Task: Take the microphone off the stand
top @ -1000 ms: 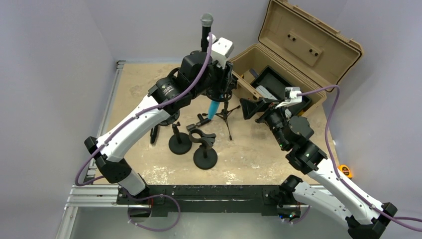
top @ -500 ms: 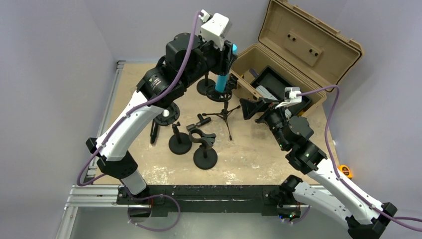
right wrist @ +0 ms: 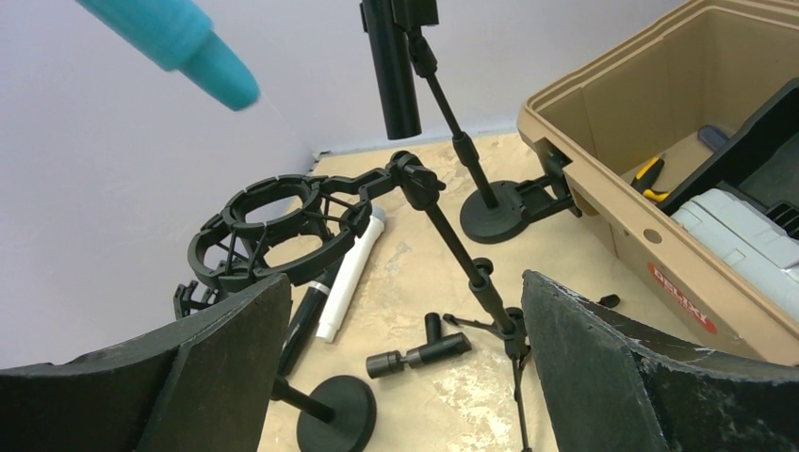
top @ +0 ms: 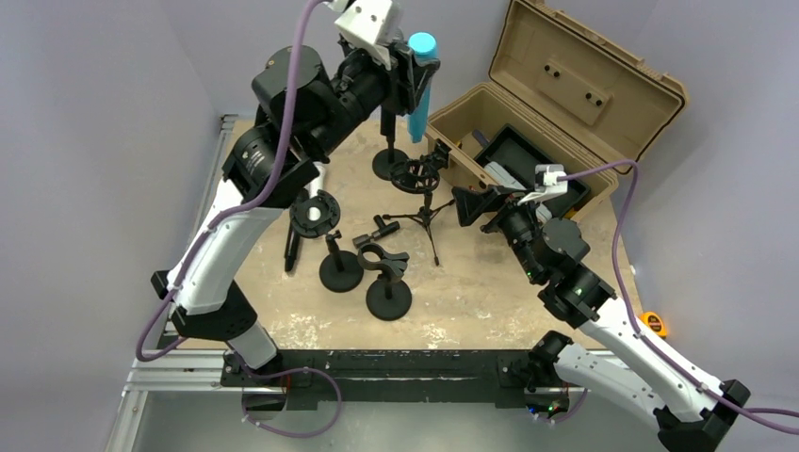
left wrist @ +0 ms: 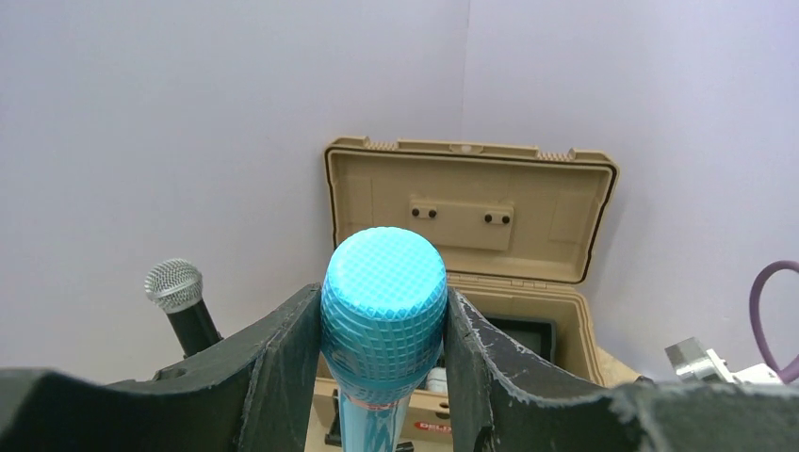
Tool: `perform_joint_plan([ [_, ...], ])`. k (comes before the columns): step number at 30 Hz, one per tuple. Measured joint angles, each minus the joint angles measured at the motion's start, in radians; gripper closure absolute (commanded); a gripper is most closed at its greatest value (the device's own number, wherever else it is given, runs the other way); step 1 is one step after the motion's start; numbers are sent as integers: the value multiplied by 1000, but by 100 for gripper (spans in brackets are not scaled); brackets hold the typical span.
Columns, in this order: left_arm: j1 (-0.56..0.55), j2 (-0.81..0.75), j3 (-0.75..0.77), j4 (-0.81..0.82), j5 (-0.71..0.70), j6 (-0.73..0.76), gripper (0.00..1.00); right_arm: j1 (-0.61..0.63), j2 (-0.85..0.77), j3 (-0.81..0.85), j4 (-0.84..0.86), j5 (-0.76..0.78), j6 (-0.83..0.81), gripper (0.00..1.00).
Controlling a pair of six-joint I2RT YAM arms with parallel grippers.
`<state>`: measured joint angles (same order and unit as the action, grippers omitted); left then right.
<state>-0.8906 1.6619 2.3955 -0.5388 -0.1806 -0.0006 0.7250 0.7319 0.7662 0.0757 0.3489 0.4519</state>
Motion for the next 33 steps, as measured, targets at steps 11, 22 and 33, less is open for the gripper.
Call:
perform_joint_plan([
  [11, 2, -236, -164, 21, -132, 156, 100, 0, 4, -3, 0, 0, 0, 10],
  [22, 416, -505, -660, -59, -411, 210, 100, 0, 27, -4, 3, -5, -1, 10],
  [33, 788, -337, -976, -227, -408, -35, 100, 0, 28, -4, 7, -27, -2, 11],
])
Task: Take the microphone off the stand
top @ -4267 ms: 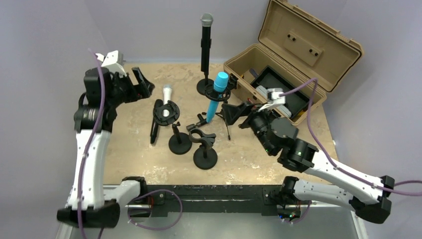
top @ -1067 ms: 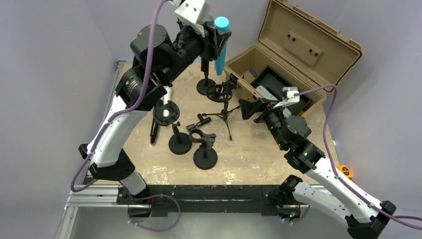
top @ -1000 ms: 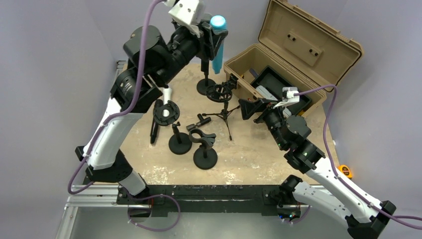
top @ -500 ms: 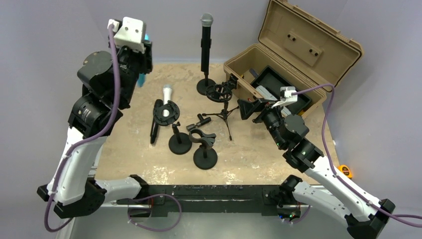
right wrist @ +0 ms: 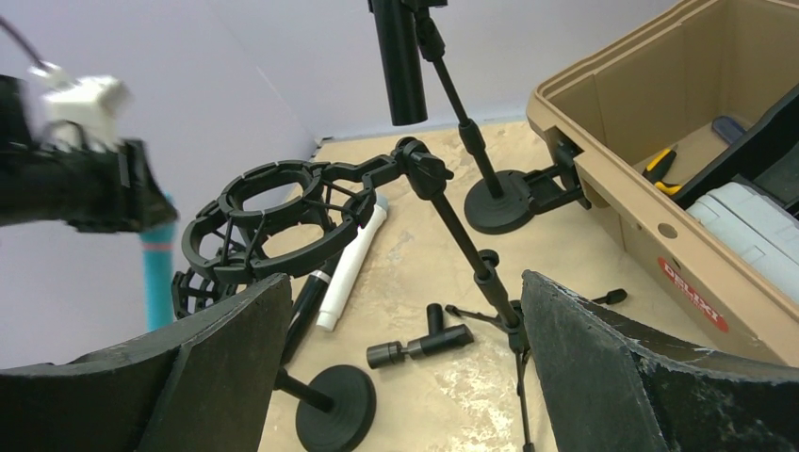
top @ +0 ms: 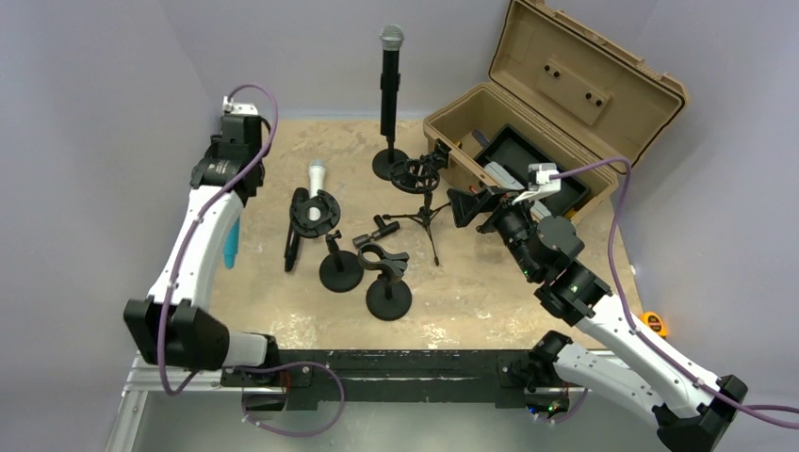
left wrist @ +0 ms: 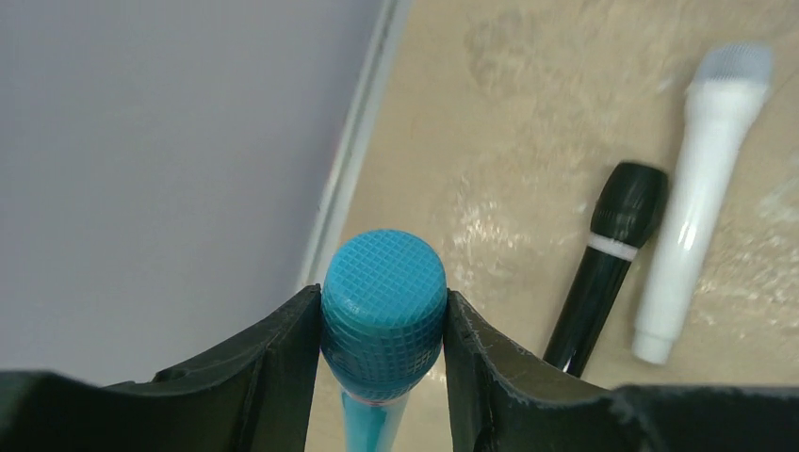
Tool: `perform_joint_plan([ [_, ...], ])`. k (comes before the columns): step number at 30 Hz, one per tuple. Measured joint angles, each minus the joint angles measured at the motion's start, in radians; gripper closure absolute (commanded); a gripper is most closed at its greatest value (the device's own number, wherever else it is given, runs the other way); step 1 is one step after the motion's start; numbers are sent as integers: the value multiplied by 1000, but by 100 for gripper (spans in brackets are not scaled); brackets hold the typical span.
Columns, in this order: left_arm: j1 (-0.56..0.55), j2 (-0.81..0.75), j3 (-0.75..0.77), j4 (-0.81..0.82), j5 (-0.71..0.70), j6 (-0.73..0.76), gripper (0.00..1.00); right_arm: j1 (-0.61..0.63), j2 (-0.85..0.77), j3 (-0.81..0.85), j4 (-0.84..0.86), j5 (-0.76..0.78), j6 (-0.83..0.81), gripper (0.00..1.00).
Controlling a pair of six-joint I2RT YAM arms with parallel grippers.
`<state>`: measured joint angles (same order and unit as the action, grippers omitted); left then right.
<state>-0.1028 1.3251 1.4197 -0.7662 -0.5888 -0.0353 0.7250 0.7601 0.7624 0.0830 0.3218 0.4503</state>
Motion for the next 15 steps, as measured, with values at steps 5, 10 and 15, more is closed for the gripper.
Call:
perform_joint_plan([
  [5, 39, 156, -85, -14, 88, -35, 100, 0, 0, 0, 0, 0, 0, 11],
  [10, 58, 288, -70, -43, 241, -60, 100, 0, 6, 0, 1, -1, 1, 11],
  [15, 78, 436, 32, -103, 385, -82, 100, 0, 23, -5, 2, -10, 5, 12],
])
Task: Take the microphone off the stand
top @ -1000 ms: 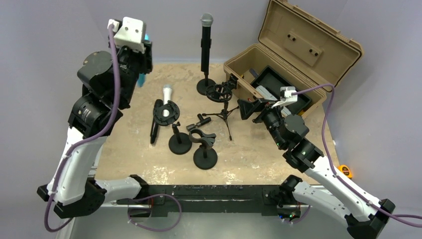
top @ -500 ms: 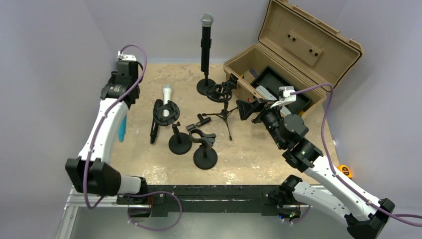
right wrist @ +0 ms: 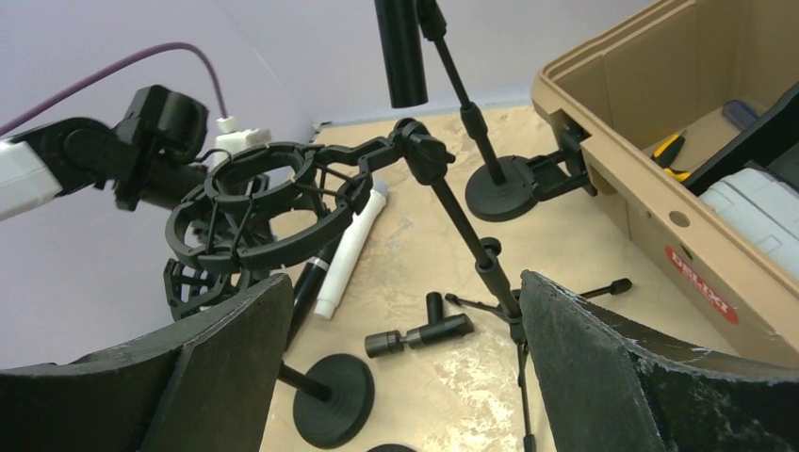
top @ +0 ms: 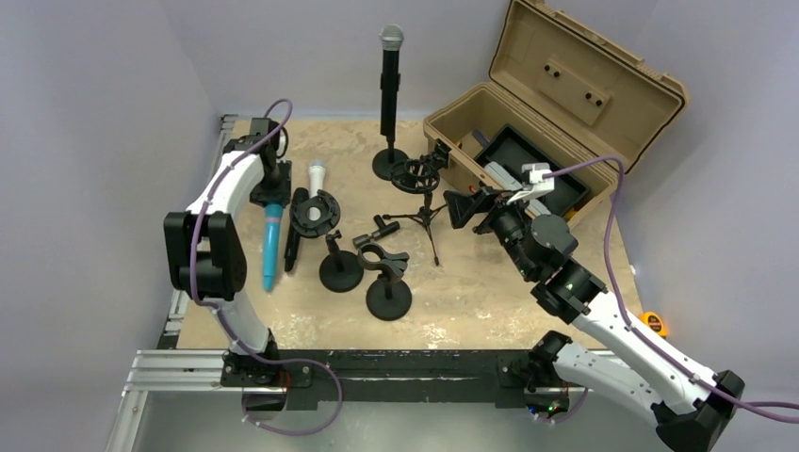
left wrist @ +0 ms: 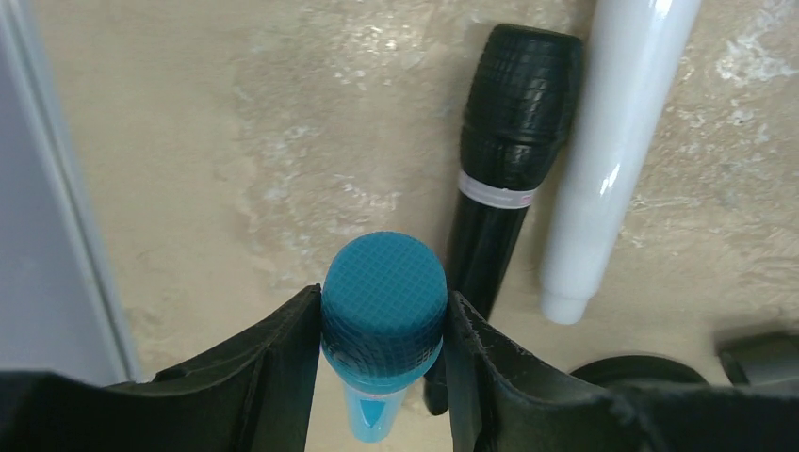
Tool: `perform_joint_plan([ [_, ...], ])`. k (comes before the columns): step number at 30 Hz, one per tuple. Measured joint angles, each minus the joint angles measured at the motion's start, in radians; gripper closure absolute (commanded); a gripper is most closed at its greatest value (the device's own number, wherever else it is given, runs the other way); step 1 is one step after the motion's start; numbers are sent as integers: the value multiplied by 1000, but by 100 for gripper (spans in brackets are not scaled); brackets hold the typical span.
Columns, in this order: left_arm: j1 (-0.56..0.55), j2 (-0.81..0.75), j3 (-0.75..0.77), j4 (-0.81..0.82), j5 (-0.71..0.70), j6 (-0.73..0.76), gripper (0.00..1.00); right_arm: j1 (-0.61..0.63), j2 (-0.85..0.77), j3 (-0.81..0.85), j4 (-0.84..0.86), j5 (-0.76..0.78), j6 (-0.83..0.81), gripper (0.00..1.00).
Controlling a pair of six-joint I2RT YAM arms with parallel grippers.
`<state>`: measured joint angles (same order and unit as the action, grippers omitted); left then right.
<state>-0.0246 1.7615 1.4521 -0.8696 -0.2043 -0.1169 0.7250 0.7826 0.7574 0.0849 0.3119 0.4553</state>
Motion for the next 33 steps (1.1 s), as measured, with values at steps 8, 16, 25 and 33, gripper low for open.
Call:
perform_joint_plan([
  [8, 28, 116, 50, -49, 130, -30, 88, 0, -2, -23, 6, -17, 10, 12],
  [16, 49, 191, 83, -75, 167, -40, 70, 0, -6, -24, 13, -17, 10, 13],
  [25, 51, 212, 83, -87, 171, -40, 49, 0, -6, -29, 14, -19, 10, 14],
  [33, 58, 245, 84, -90, 182, -45, 35, 0, 2, -29, 15, -20, 12, 13],
])
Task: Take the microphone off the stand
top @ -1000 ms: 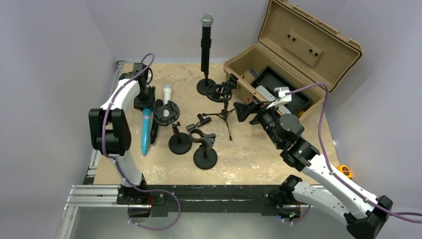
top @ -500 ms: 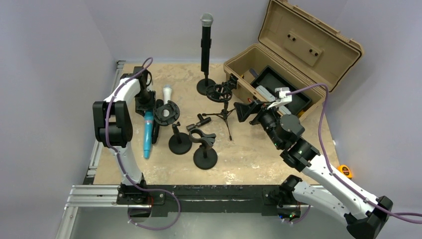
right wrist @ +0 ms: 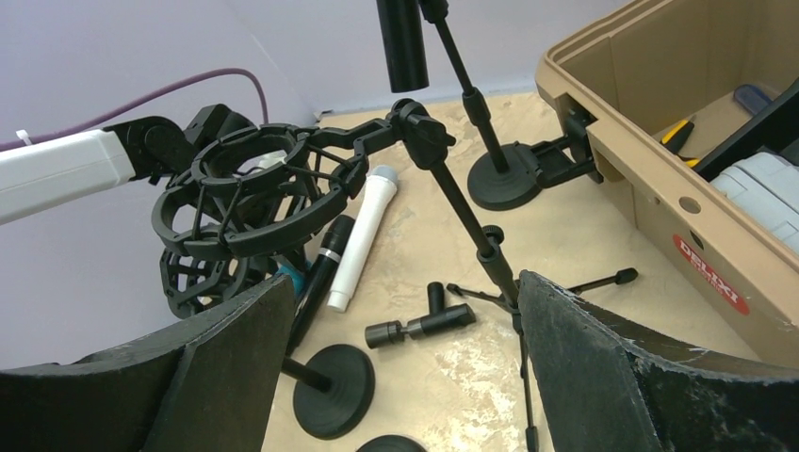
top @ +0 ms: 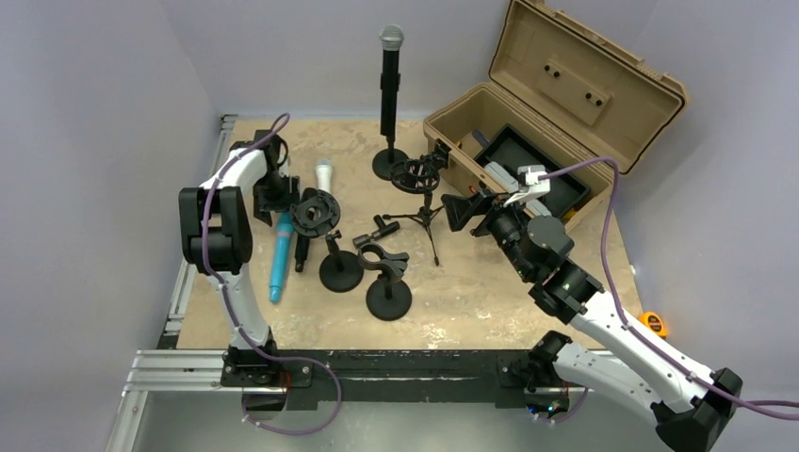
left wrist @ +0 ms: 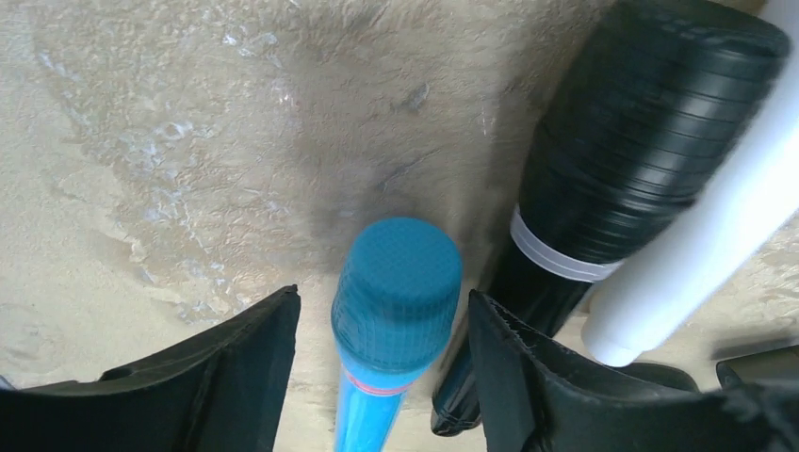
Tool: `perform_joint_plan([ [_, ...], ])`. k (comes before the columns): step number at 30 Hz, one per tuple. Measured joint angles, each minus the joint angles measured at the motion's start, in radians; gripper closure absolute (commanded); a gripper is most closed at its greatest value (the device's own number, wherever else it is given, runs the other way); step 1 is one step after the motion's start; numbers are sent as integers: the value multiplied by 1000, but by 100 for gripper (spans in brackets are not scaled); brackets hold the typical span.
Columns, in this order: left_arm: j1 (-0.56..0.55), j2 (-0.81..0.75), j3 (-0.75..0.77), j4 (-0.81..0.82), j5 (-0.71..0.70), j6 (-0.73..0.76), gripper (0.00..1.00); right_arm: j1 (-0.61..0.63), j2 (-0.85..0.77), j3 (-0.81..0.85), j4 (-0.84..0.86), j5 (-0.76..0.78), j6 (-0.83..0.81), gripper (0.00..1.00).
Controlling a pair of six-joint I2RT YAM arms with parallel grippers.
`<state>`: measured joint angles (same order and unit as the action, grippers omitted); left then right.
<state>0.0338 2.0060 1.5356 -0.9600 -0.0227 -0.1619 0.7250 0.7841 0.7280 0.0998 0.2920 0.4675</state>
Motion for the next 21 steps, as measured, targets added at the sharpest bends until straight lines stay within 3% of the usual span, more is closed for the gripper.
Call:
perform_joint_plan([
  [13, 0, -13, 0, 0, 53, -4, 20, 0, 69, 0, -8, 4, 46, 12],
  [21, 0, -214, -49, 14, 94, -13, 17, 0, 79, 2, -9, 6, 61, 13],
])
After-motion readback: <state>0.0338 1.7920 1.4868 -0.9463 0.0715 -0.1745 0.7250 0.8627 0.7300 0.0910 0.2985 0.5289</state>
